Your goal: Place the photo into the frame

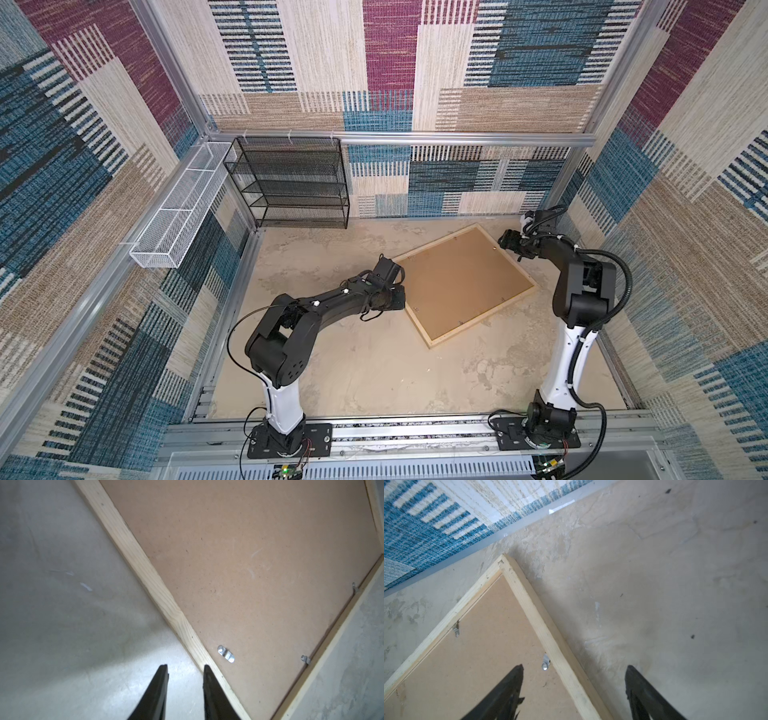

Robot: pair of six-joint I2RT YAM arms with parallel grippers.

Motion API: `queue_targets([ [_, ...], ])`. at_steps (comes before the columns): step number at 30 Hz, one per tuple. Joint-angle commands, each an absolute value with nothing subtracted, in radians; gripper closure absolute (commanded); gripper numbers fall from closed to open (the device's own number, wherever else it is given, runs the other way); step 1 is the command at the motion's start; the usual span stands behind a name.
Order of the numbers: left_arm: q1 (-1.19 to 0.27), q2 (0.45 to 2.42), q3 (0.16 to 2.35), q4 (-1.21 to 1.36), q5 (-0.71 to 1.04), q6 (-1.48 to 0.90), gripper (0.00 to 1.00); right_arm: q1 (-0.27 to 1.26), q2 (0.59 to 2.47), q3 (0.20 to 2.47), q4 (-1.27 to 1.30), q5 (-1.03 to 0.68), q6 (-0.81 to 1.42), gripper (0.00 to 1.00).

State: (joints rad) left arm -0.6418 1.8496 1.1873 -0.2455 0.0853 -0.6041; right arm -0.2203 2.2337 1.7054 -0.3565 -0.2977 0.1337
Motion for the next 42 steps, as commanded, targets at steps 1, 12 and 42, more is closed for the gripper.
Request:
queue_targets([
  [1, -0.657, 1.868, 1.175, -0.272, 0.086, -0.66, 0.67, -0.237, 2.249, 1.704, -0.378, -0.342, 0.124, 0.21],
  [12, -0.645, 1.922, 1.196, -0.201, 0.133, -0.596, 0.67, -0.25, 2.057, 1.309, -0.201, -0.433, 0.261, 0.24],
  [42, -0.564, 1.692, 1.07, -0.366, 0.002, -0.523, 0.77, 0.11, 1.491, 0.871, -0.071, -0.409, 0.375, 0.55],
])
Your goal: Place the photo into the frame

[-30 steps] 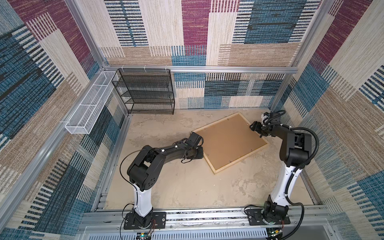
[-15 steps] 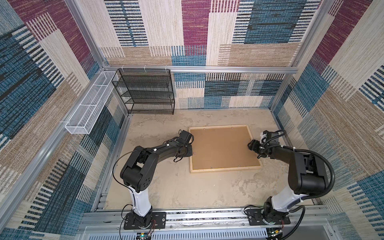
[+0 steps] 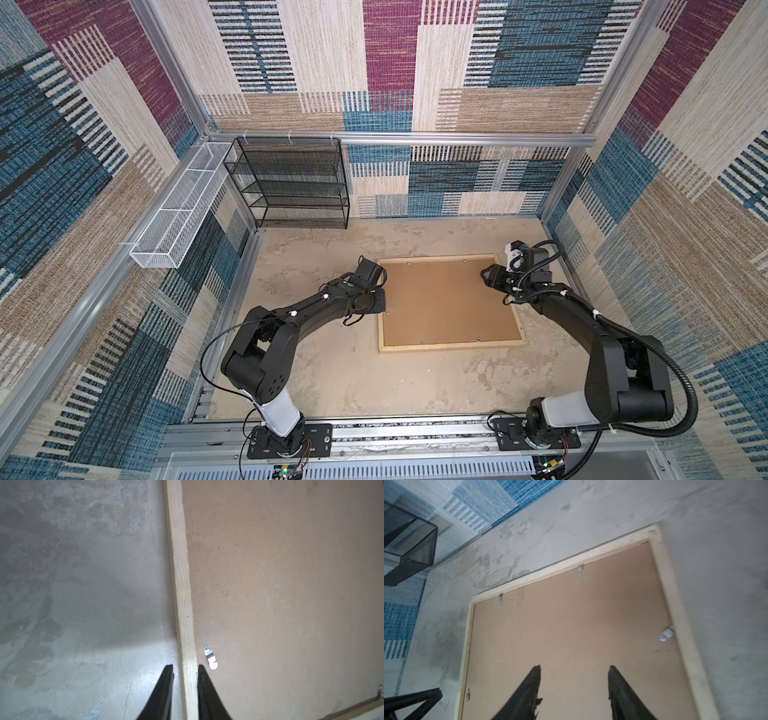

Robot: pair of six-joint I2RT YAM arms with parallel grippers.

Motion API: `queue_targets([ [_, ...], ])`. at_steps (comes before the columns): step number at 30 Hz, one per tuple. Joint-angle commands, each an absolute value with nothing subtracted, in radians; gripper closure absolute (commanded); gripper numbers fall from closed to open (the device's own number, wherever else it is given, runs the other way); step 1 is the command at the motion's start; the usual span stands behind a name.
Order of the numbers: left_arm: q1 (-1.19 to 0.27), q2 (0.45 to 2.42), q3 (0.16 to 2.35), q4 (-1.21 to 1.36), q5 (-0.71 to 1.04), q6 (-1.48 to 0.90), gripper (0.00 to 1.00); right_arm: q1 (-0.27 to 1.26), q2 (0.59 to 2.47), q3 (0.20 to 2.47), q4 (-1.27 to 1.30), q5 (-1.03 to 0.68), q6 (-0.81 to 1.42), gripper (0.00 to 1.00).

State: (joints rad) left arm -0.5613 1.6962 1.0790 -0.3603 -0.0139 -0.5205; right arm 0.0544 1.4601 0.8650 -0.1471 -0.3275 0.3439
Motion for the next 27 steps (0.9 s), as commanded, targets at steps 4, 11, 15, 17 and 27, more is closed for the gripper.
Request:
queue_targets([
  [4, -0.566, 1.706, 1.049, -0.359, 0.0, -0.542, 0.8, 0.258, 1.595, 0.874, 0.024, -0.456, 0.449, 0.69],
  [11, -0.568, 1.732, 1.043, -0.353, 0.0, -0.558, 0.84, 0.478, 1.797, 0.951, 0.102, -0.508, 0.502, 0.91],
  [15, -0.568, 1.749, 1.055, -0.376, 0.0, -0.552, 0.85, 0.553, 1.877, 0.998, 0.119, -0.524, 0.517, 1.0],
  [17, -0.567, 1.75, 1.054, -0.375, 0.0, -0.552, 0.86, 0.577, 1.909, 1.011, 0.129, -0.531, 0.524, 1.0],
  [27, -0.571, 1.759, 1.058, -0.378, 0.003, -0.542, 0.87, 0.647, 2.019, 1.026, 0.164, -0.564, 0.559, 1.0],
])
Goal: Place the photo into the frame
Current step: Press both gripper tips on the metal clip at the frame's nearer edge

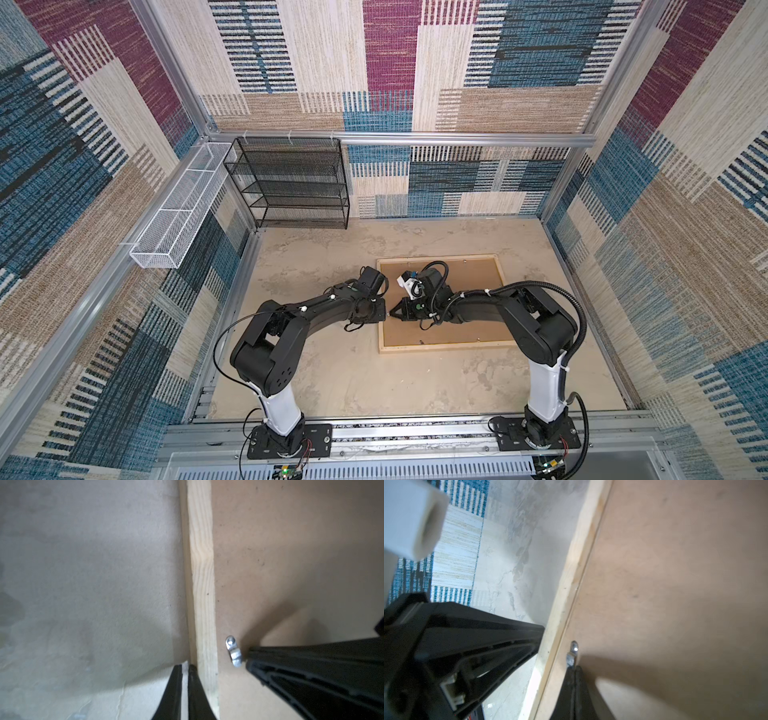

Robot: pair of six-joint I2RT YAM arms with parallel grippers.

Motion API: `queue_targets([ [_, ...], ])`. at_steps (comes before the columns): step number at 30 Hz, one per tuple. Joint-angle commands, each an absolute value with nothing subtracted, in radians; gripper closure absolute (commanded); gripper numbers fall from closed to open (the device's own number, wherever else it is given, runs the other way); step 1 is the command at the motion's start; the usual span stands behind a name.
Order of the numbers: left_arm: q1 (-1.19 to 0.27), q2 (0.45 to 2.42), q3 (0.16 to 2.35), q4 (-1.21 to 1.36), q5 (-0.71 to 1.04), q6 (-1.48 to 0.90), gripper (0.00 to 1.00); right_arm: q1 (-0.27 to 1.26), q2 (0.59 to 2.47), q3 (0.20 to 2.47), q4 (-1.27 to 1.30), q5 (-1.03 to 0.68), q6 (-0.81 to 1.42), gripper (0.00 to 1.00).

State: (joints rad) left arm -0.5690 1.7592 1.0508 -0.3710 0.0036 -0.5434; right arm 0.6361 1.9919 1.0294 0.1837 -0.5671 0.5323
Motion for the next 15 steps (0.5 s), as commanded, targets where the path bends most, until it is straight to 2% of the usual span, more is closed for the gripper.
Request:
queue_targets([
  [1, -0.572, 1.758, 1.058, -0.378, 0.004, -0.542, 0.87, 0.649, 2.031, 1.027, 0.175, -0.566, 0.565, 1.0],
  [9, -0.581, 1.754, 1.062, -0.378, 0.006, -0.538, 0.87, 0.65, 2.065, 0.998, 0.265, -0.504, 0.642, 1.0],
  [15, -0.585, 1.718, 1.054, -0.372, 0.0, -0.542, 0.79, 0.656, 2.007, 0.959, 0.276, -0.504, 0.627, 1.0],
])
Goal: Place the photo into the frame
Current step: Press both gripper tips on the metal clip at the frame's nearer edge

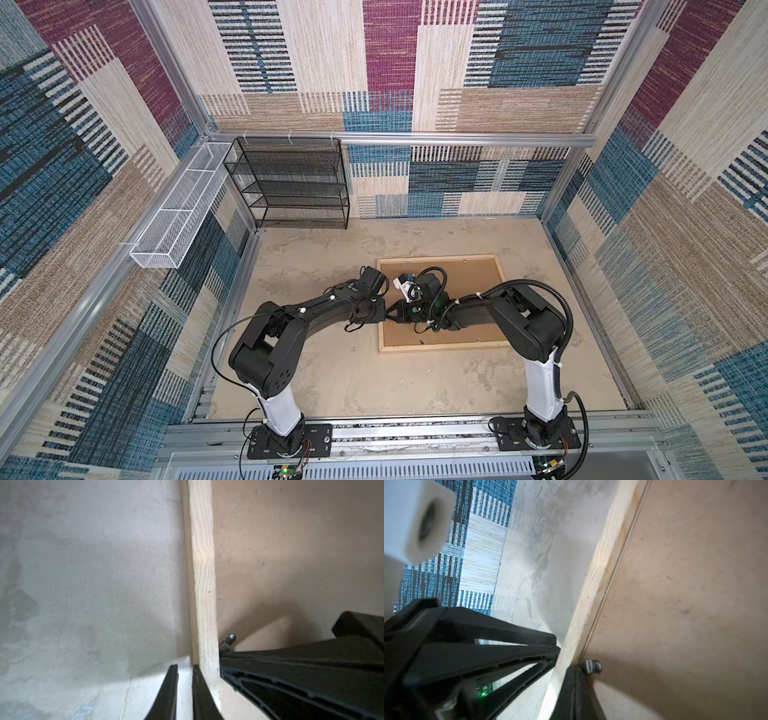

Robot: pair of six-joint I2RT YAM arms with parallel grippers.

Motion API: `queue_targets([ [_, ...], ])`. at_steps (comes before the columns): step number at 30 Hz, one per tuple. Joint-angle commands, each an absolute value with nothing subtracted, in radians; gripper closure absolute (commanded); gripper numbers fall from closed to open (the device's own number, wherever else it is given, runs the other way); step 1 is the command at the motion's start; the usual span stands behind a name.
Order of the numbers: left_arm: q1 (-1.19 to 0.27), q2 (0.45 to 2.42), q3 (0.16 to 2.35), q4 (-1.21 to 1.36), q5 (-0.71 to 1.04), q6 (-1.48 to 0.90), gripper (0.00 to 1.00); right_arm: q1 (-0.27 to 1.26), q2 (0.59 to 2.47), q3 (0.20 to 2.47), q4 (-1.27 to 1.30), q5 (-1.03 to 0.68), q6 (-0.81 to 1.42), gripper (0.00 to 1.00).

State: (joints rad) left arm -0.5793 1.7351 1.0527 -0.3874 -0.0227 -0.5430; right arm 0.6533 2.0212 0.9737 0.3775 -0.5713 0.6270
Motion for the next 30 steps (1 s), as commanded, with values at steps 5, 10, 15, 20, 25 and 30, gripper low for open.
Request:
queue_targets([
  [5, -0.592, 1.715, 1.049, -0.345, 0.016, -0.537, 0.79, 0.66, 1.968, 0.945, 0.262, -0.511, 0.614, 1.0],
  [10, -0.597, 1.772, 1.087, -0.405, -0.026, -0.554, 0.84, 0.669, 1.955, 0.956, 0.235, -0.49, 0.614, 1.0],
  [15, -0.597, 1.778, 1.089, -0.418, -0.032, -0.551, 0.87, 0.687, 1.97, 1.009, 0.155, -0.426, 0.61, 1.0],
  [20, -0.598, 1.784, 1.089, -0.421, -0.026, -0.547, 0.87, 0.695, 1.995, 1.047, 0.112, -0.377, 0.639, 1.0],
  [25, -0.6, 1.792, 1.089, -0.421, -0.02, -0.547, 0.88, 0.699, 2.018, 1.068, 0.099, -0.336, 0.663, 1.0],
  [30, -0.603, 1.795, 1.084, -0.413, -0.012, -0.549, 0.89, 0.7, 2.042, 1.086, 0.125, -0.317, 0.694, 1.0],
])
